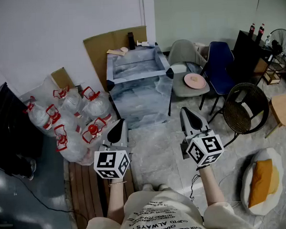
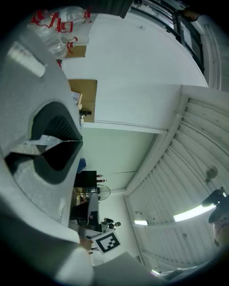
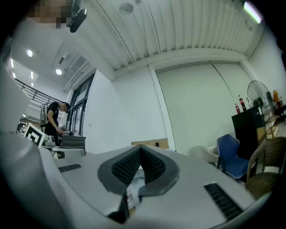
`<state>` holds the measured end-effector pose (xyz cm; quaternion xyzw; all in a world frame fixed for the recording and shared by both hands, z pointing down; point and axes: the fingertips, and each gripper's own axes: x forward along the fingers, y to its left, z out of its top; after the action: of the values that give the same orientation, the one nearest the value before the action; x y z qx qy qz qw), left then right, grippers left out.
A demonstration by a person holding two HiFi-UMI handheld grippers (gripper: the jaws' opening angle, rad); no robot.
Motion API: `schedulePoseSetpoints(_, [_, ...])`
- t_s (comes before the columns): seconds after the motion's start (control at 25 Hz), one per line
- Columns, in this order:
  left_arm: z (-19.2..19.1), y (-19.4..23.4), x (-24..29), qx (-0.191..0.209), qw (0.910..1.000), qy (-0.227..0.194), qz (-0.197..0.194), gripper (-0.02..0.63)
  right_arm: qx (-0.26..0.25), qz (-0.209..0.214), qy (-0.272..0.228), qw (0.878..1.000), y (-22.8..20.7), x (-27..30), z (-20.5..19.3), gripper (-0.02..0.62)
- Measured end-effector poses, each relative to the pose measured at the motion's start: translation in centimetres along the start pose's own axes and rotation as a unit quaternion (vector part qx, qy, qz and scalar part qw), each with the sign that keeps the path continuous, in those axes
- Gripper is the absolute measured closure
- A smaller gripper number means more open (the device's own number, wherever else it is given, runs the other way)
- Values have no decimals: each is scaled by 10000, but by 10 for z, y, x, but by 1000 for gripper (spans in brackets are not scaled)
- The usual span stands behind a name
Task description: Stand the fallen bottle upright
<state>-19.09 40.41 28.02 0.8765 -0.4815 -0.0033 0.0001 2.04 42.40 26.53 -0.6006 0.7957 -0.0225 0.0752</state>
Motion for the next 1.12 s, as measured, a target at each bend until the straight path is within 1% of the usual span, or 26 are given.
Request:
schedulePoseSetpoints(0.2, [-2,-7,-4,-45,10000,8,29,580,26,31,-36,10000,-1,-8,0,592])
schedulePoseSetpoints(0.4, [-2,-18,-7,-91,9999,-33,93,580,115,300,0,9995,-5,-16,-1,592])
schedulePoseSetpoints(0.6, [-5,-31,-10,-135,9998,-72,136,580,284,297,81,9991,-18,-24,-6,585])
schedulePoseSetpoints(0.68, [-6,-34,-11,-146,9998,-69,147,580,376,314,92,9988,-20,-25,-8,524])
schedulePoseSetpoints(0.84, [-9,-39,-15,-130,9998,-46,156,580,506,306,73,9982,-23,-26,-11,428])
schedulePoseSetpoints(0.92, [-11,-40,-17,-120,9998,-24,172,580,569,301,58,9979,-24,-25,-13,348])
schedulePoseSetpoints(1.0, [-13,-41,-19,-109,9997,19,196,580,555,305,75,9980,-24,-23,-16,310])
schedulePoseSetpoints(1.12, [-18,-39,-19,-126,9996,89,256,580,512,324,165,9980,-25,-19,-22,290])
